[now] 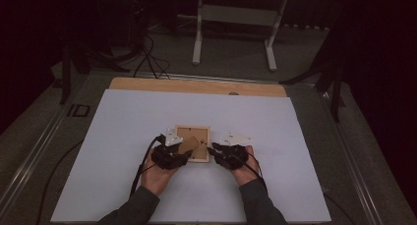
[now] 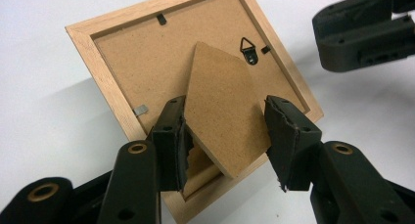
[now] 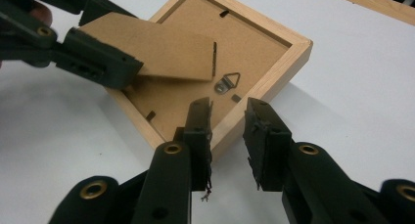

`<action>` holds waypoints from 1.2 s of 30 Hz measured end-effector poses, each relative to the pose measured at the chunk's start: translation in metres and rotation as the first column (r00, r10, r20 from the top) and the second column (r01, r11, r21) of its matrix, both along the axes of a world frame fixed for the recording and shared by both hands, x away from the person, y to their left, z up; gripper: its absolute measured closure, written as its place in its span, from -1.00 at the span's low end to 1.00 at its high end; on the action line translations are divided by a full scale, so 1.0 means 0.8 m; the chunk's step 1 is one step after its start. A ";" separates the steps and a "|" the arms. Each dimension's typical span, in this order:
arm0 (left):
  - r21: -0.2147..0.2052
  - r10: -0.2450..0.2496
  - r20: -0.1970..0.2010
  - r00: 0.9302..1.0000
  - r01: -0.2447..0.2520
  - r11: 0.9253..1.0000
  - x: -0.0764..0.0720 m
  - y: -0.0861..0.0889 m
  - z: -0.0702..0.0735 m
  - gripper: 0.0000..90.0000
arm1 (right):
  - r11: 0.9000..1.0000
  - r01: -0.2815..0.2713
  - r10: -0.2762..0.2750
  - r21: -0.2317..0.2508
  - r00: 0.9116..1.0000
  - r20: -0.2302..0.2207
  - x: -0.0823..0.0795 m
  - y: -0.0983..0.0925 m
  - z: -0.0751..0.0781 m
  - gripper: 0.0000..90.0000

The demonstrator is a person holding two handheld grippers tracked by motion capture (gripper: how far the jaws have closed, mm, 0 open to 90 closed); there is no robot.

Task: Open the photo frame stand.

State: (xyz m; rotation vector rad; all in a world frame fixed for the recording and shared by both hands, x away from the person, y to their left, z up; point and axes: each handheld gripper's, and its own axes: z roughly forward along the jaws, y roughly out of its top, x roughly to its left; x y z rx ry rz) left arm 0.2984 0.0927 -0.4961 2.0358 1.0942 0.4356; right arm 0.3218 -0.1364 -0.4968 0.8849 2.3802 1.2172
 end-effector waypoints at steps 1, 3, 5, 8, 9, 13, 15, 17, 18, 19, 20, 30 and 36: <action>0.004 0.000 0.009 1.000 0.000 1.000 -0.002 0.000 -0.001 0.20 | 1.000 0.002 -0.002 0.002 1.000 -0.002 0.000 0.000 0.000 0.58; 0.014 -0.001 0.023 1.000 0.001 1.000 -0.006 -0.001 -0.002 0.20 | 1.000 0.002 -0.002 0.004 1.000 -0.001 0.000 -0.001 0.001 0.57; 0.021 -0.001 0.035 0.999 0.000 1.000 -0.010 -0.002 -0.002 0.20 | 1.000 0.003 -0.003 0.003 1.000 0.000 0.000 -0.001 0.002 0.56; 0.034 -0.002 0.055 0.998 0.001 0.999 -0.014 -0.003 -0.002 0.20 | 1.000 0.009 -0.009 0.007 1.000 -0.001 0.001 -0.002 0.003 0.55; 0.038 -0.003 0.060 0.998 0.001 0.999 -0.016 -0.004 -0.003 0.20 | 1.000 0.010 -0.010 0.008 1.000 -0.001 0.001 -0.002 0.003 0.55; 0.055 -0.009 0.077 0.997 0.005 0.998 -0.021 -0.004 -0.004 0.20 | 1.000 0.014 -0.014 0.011 1.000 0.000 0.001 -0.003 0.003 0.52; 0.057 -0.008 0.087 0.996 0.003 0.998 -0.023 -0.005 -0.005 0.20 | 1.000 0.016 -0.016 0.012 1.000 -0.002 0.002 -0.004 0.003 0.50; 0.065 -0.011 0.097 0.995 0.005 0.998 -0.025 -0.005 -0.006 0.20 | 1.000 0.018 -0.018 0.014 1.000 -0.004 0.002 -0.004 0.003 0.48; 0.069 -0.011 0.100 0.995 0.005 0.998 -0.026 -0.005 -0.006 0.20 | 1.000 0.018 -0.018 0.015 1.000 -0.005 0.002 -0.004 0.003 0.47; 0.074 -0.014 0.104 0.995 0.006 0.997 -0.028 -0.005 -0.006 0.20 | 1.000 0.020 -0.020 0.016 1.000 -0.007 0.003 -0.005 0.004 0.46; 0.077 -0.014 0.112 0.994 0.006 0.997 -0.030 -0.006 -0.007 0.20 | 1.000 0.020 -0.020 0.017 1.000 -0.008 0.003 -0.005 0.004 0.46; 0.125 -0.033 0.150 0.988 0.014 0.992 -0.044 -0.007 -0.010 0.20 | 0.999 0.014 -0.013 0.045 1.000 -0.024 0.004 -0.005 0.005 0.33; 0.143 -0.043 0.169 0.985 0.018 0.990 -0.050 -0.007 -0.013 0.20 | 0.998 0.000 0.002 0.059 0.999 -0.039 0.006 -0.001 0.005 0.22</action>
